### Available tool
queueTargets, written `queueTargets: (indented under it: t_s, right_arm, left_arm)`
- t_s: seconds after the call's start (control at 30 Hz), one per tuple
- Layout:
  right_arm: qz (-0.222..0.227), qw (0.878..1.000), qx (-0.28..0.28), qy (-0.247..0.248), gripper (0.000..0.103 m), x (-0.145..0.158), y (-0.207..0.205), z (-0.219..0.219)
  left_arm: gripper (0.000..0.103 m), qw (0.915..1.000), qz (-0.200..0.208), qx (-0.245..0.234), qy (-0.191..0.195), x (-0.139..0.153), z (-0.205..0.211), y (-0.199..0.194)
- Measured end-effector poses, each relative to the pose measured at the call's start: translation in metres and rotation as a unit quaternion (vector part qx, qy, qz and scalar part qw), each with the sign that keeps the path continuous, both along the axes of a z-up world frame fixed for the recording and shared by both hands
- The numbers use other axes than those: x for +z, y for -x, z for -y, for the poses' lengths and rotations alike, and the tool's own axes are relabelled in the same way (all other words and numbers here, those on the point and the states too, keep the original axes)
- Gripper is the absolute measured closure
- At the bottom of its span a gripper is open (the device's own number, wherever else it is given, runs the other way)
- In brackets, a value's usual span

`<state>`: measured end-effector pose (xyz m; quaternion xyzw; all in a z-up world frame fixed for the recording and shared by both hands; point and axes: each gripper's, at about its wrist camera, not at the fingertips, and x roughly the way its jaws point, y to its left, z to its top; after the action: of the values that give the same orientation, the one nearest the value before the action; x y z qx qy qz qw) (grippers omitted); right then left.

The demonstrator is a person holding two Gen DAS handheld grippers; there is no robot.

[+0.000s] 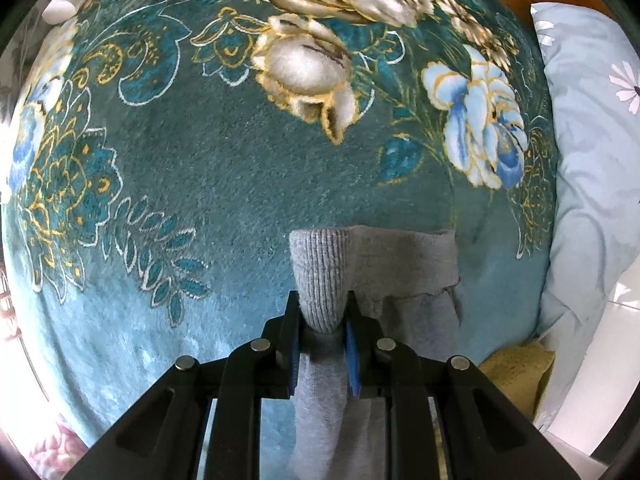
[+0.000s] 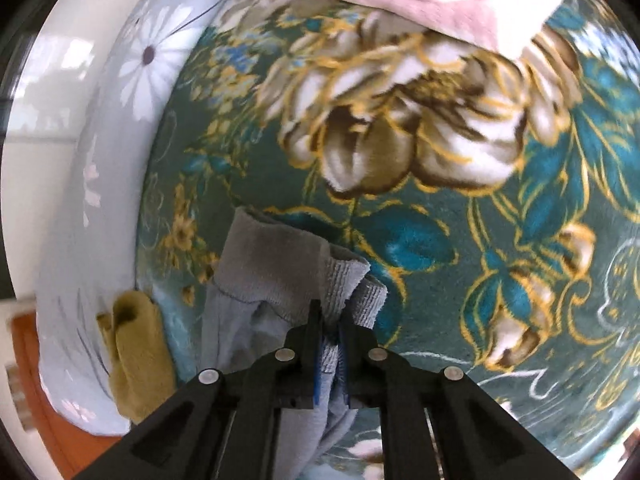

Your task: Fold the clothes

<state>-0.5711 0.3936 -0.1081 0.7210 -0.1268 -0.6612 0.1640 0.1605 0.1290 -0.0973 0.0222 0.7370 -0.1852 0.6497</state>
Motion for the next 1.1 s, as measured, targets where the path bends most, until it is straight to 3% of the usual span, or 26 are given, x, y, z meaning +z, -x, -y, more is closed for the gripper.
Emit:
queueTargets:
  t_s: [0.03, 0.13, 0.43, 0.53, 0.57, 0.6, 0.7, 0.83, 0.87, 0.93, 1.0, 1.1]
  right_arm:
    - [-0.008, 1.0, 0.007, -0.002, 0.093, 0.003, 0.001, 0.0]
    - [-0.039, 0.999, 0.015, -0.022, 0.076, 0.011, -0.001, -0.007]
    - [0.026, 0.997, -0.073, 0.012, 0.062, -0.028, 0.0, -0.035]
    - [0.03, 0.996, -0.085, 0.015, 0.07, -0.026, 0.0, -0.033]
    - [0.026, 0.996, -0.082, 0.014, 0.082, -0.022, 0.0, -0.03]
    - [0.022, 0.997, -0.079, 0.013, 0.086, -0.018, 0.0, -0.027]
    - [0.011, 0.997, -0.07, 0.01, 0.088, -0.005, -0.001, -0.018]
    - [-0.003, 0.998, -0.06, 0.014, 0.088, 0.012, -0.004, -0.009]
    - [-0.007, 0.998, -0.058, 0.017, 0.088, 0.018, -0.01, -0.014]
    - [-0.02, 0.999, -0.043, 0.018, 0.088, 0.029, -0.015, -0.012]
    - [-0.031, 0.999, -0.028, 0.019, 0.088, 0.041, -0.023, -0.007]
    - [-0.043, 0.999, -0.016, 0.022, 0.088, 0.055, -0.033, 0.0]
  left_arm:
    - [0.084, 1.0, 0.001, 0.0, -0.001, -0.003, 0.004, 0.001]
    - [0.084, 1.0, 0.005, -0.003, -0.004, -0.004, 0.005, 0.002]
    - [0.084, 1.0, -0.003, -0.009, 0.001, 0.016, -0.006, -0.005]
    - [0.084, 0.9999, -0.008, -0.004, 0.004, 0.016, -0.006, -0.009]
    - [0.084, 0.9999, -0.011, -0.002, 0.005, 0.017, -0.009, -0.009]
    - [0.083, 0.9999, -0.013, -0.001, 0.004, 0.019, -0.012, -0.01]
    - [0.073, 0.9998, -0.018, -0.003, 0.002, 0.028, -0.027, -0.012]
    - [0.072, 1.0, 0.004, -0.007, -0.004, 0.06, -0.06, -0.012]
    - [0.072, 0.9993, 0.021, -0.029, -0.007, 0.069, -0.061, -0.006]
    - [0.072, 0.9883, 0.074, -0.132, -0.021, 0.084, -0.046, 0.017]
    - [0.072, 0.9573, 0.111, -0.265, -0.029, 0.088, -0.027, 0.061]
    - [0.072, 0.9084, 0.095, -0.407, -0.012, 0.076, -0.002, 0.141]
